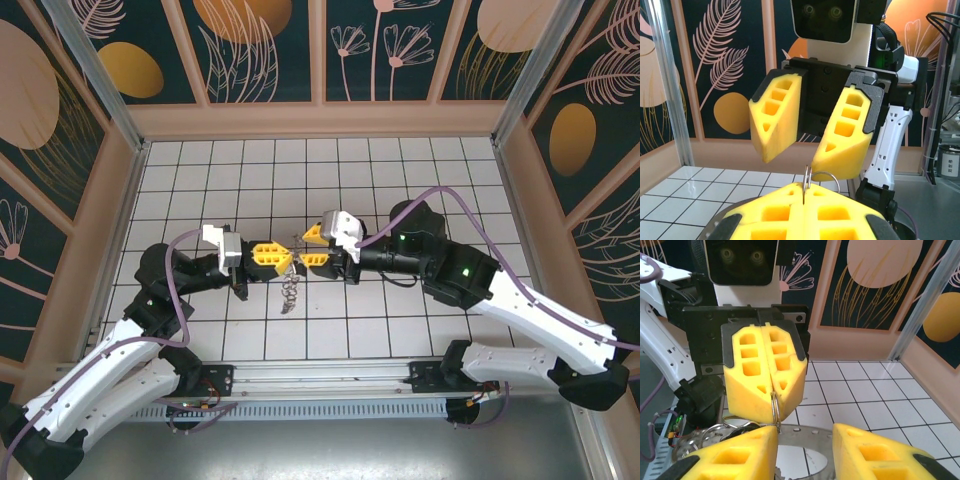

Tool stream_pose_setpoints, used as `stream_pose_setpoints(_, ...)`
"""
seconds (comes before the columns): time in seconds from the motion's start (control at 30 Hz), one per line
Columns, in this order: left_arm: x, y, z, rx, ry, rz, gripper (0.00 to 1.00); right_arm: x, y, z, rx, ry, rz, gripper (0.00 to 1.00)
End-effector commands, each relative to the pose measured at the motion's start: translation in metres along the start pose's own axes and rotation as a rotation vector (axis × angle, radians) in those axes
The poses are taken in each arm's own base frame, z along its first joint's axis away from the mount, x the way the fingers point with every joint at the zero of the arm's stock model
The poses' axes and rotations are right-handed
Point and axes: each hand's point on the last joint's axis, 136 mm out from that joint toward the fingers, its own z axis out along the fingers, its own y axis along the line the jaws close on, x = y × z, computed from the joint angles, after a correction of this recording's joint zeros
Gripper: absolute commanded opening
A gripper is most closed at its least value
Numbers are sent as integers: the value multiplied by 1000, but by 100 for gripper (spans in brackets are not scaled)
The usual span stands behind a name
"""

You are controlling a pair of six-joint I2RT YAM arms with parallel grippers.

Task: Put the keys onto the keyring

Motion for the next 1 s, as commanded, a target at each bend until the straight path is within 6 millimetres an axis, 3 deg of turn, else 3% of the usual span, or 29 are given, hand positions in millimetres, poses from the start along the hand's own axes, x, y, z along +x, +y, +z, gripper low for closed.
stream_pose_setpoints(0.0, -12, -7, -2, 24, -37, 31, 0, -7, 9, 7, -56, -42, 5, 34)
stream_pose_setpoints(0.27, -12, -8, -2, 18, -36, 36, 0, -6, 7, 6, -41, -36, 11, 33)
stream_pose_setpoints(0.57, -9, -5, -2, 5, -25, 32, 0, -31, 2, -10, 1, -101, -13, 34)
stream_pose_setpoints(0.97, 0, 1, -2, -24, 9, 34, 0, -30, 12, 6, -47, -73, -14, 37)
